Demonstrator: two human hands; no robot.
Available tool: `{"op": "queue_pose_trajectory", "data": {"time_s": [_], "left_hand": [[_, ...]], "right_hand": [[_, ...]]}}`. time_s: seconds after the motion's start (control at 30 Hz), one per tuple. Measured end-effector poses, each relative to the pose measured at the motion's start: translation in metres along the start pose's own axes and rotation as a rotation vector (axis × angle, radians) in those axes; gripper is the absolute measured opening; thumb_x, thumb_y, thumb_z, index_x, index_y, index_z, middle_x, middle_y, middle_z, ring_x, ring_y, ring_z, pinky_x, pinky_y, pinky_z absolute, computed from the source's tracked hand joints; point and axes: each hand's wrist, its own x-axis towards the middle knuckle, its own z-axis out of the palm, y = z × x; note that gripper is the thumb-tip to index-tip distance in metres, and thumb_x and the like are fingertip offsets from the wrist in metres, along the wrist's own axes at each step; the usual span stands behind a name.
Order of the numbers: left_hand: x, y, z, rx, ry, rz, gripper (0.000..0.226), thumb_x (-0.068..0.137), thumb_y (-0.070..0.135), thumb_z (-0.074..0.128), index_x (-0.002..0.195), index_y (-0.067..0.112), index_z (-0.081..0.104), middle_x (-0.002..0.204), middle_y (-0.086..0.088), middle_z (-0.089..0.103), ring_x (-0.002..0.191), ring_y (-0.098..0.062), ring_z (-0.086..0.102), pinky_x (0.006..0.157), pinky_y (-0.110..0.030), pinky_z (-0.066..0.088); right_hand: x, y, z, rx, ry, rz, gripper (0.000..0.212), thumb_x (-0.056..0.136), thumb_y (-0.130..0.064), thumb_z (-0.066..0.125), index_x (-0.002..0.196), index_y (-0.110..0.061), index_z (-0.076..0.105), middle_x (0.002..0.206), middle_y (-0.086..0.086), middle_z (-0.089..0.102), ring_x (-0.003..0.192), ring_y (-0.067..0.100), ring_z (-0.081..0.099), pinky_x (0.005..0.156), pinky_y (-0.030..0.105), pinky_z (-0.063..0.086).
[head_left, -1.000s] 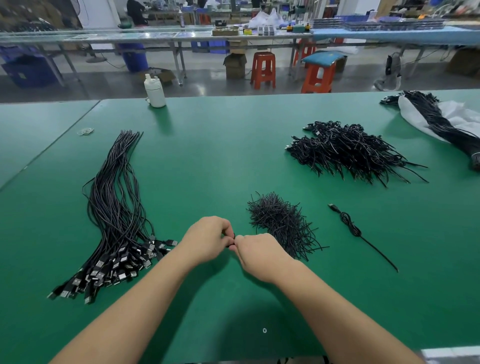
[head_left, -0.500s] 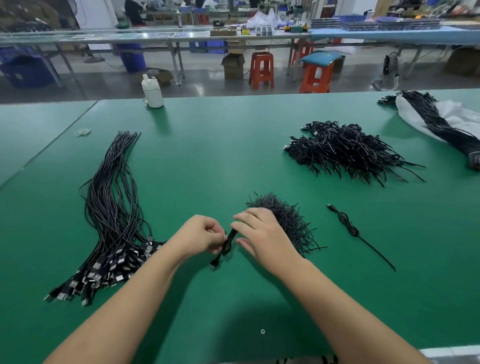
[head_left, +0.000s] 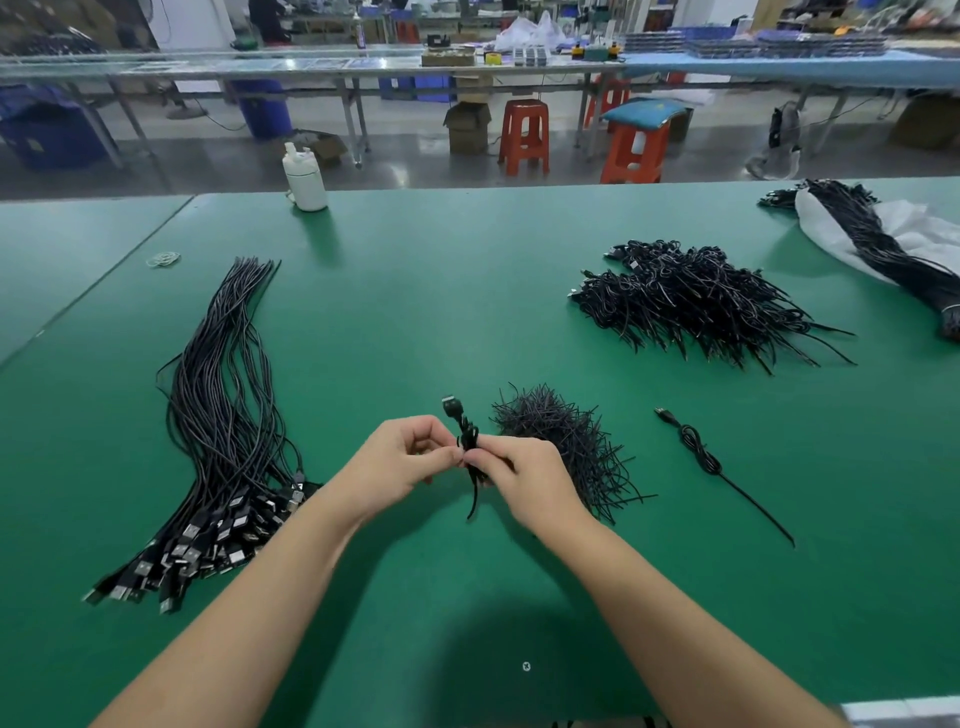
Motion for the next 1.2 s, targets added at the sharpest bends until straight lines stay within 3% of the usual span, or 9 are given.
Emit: {"op": "queue_pose_trajectory", "data": {"time_s": [0.07, 0.23, 0.33, 0.43, 0.67, 0.83, 0.97, 1.03, 1.2], "left_hand": [[0.001, -0.001, 0.0, 0.114, 0.03, 0.032, 0.01, 0.089, 0.016, 0.072, 0.08, 0.018, 0.068, 0.069, 0.001, 0.064, 0.063, -0.013, 0.043, 0.059, -0.027, 0.035], [-0.002, 0.0, 0.006, 0.549, 0.176, 0.2, 0.019, 0.086, 0.023, 0.072, 0.075, 0.033, 0.06, 0.072, 0.009, 0.052, 0.059, -0.004, 0.045, 0.056, -0.015, 0.031], [-0.008, 0.006, 0.01, 0.732, 0.185, 0.406, 0.011, 0.086, 0.018, 0.069, 0.083, 0.026, 0.061, 0.078, 0.015, 0.048, 0.072, -0.002, 0.046, 0.064, -0.023, 0.038], [-0.011, 0.006, 0.013, 0.834, 0.206, 0.542, 0.008, 0.086, 0.014, 0.07, 0.085, 0.017, 0.062, 0.076, 0.014, 0.055, 0.082, -0.014, 0.049, 0.067, -0.032, 0.047], [-0.005, -0.004, 0.012, 0.513, 0.304, 0.188, 0.013, 0.087, 0.022, 0.068, 0.078, 0.029, 0.061, 0.076, 0.007, 0.06, 0.07, -0.002, 0.053, 0.062, -0.013, 0.036], [-0.001, -0.005, 0.013, 0.278, 0.311, 0.072, 0.017, 0.085, 0.016, 0.073, 0.073, 0.024, 0.065, 0.076, -0.002, 0.068, 0.065, -0.007, 0.055, 0.066, -0.024, 0.044], [0.0, -0.006, 0.015, 0.249, 0.275, 0.04, 0.015, 0.087, 0.019, 0.072, 0.075, 0.024, 0.065, 0.078, -0.011, 0.068, 0.065, -0.014, 0.054, 0.067, -0.034, 0.045], [-0.003, -0.007, 0.016, 0.3, 0.274, 0.069, 0.015, 0.088, 0.023, 0.071, 0.076, 0.028, 0.063, 0.076, -0.01, 0.065, 0.065, -0.02, 0.054, 0.067, -0.035, 0.046], [-0.014, -0.003, 0.025, 0.589, 0.343, 0.343, 0.008, 0.09, 0.023, 0.068, 0.085, 0.028, 0.063, 0.081, 0.009, 0.055, 0.078, -0.004, 0.05, 0.07, -0.019, 0.04]], "right_hand": [[0.001, -0.001, 0.002, 0.119, -0.043, 0.083, 0.017, 0.097, -0.016, 0.061, 0.086, -0.022, 0.073, 0.071, -0.007, 0.069, 0.058, -0.001, 0.061, 0.058, 0.01, 0.046], [0.005, -0.001, 0.007, 0.389, -0.063, 0.27, 0.01, 0.1, -0.01, 0.054, 0.104, -0.008, 0.064, 0.073, 0.003, 0.07, 0.06, 0.022, 0.069, 0.05, 0.023, 0.052], [0.007, -0.003, 0.008, 0.595, -0.018, 0.412, 0.018, 0.1, -0.012, 0.055, 0.116, -0.011, 0.046, 0.063, 0.005, 0.068, 0.044, 0.018, 0.057, 0.04, 0.025, 0.045], [0.008, -0.005, 0.004, 0.636, -0.056, 0.421, 0.013, 0.102, -0.015, 0.052, 0.111, -0.006, 0.048, 0.061, 0.006, 0.065, 0.041, 0.017, 0.052, 0.038, 0.025, 0.043], [0.004, -0.004, -0.003, 0.779, -0.152, 0.371, 0.022, 0.103, -0.003, 0.044, 0.119, 0.0, 0.059, 0.094, 0.016, 0.07, 0.078, 0.022, 0.068, 0.07, 0.033, 0.061], [0.006, -0.003, -0.003, 0.597, -0.117, 0.292, 0.027, 0.095, 0.005, 0.058, 0.12, -0.002, 0.064, 0.089, 0.007, 0.07, 0.068, 0.009, 0.069, 0.052, 0.018, 0.052], [0.008, 0.004, -0.002, 0.353, -0.014, 0.186, 0.019, 0.09, -0.003, 0.068, 0.106, -0.012, 0.072, 0.107, 0.007, 0.066, 0.079, 0.014, 0.063, 0.057, 0.029, 0.056], [0.008, 0.005, -0.001, 0.335, -0.033, 0.219, 0.013, 0.092, -0.013, 0.068, 0.101, -0.02, 0.073, 0.092, 0.007, 0.071, 0.065, 0.017, 0.06, 0.053, 0.033, 0.052], [0.01, 0.009, 0.0, 0.354, 0.009, 0.266, 0.012, 0.096, -0.025, 0.063, 0.098, -0.018, 0.073, 0.048, -0.001, 0.053, 0.041, 0.013, 0.047, 0.047, 0.024, 0.045]]}}
